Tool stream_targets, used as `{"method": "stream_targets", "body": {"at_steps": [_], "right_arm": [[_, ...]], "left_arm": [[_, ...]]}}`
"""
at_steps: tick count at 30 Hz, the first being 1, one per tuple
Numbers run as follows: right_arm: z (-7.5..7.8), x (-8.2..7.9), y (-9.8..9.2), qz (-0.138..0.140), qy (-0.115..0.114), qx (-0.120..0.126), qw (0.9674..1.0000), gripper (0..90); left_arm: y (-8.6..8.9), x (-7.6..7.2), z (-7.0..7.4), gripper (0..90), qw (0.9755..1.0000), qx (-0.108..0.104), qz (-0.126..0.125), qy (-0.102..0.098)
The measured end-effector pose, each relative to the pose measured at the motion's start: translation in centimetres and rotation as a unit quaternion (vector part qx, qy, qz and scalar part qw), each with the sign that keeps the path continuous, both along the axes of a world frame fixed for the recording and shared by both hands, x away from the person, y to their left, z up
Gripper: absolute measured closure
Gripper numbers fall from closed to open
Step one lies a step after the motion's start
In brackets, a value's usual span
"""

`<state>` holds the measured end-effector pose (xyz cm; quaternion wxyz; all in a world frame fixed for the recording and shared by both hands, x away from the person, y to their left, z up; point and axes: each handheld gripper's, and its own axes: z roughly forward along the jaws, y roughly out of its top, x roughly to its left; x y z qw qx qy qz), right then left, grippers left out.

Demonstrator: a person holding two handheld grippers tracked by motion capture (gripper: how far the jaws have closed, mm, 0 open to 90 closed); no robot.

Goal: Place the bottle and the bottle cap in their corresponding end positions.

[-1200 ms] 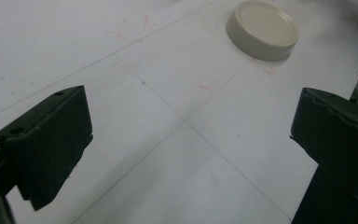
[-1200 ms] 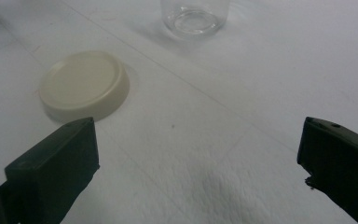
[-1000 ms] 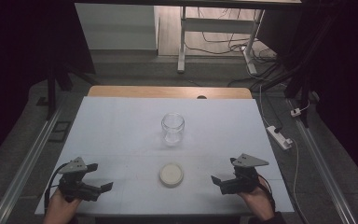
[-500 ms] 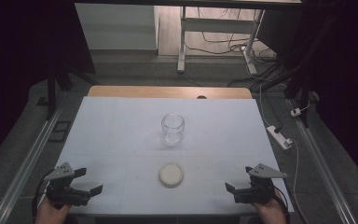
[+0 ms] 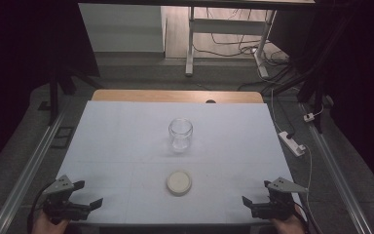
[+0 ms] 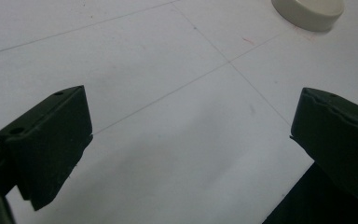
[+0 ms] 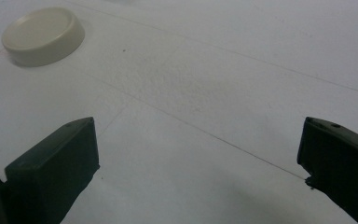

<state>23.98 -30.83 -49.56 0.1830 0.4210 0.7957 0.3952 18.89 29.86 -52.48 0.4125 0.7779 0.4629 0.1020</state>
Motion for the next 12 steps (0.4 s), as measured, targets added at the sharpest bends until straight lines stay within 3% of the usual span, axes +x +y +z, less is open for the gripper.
{"method": "stream_targets", "body": {"at_steps": [12], "right_arm": [[0.03, -0.51, -0.59, -0.019, 0.016, -0.007, 0.9997, 0.0]], "left_arm": [[0.18, -0.4, -0.03, 0.0, 0.9998, 0.007, 0.015, 0.008]]}}
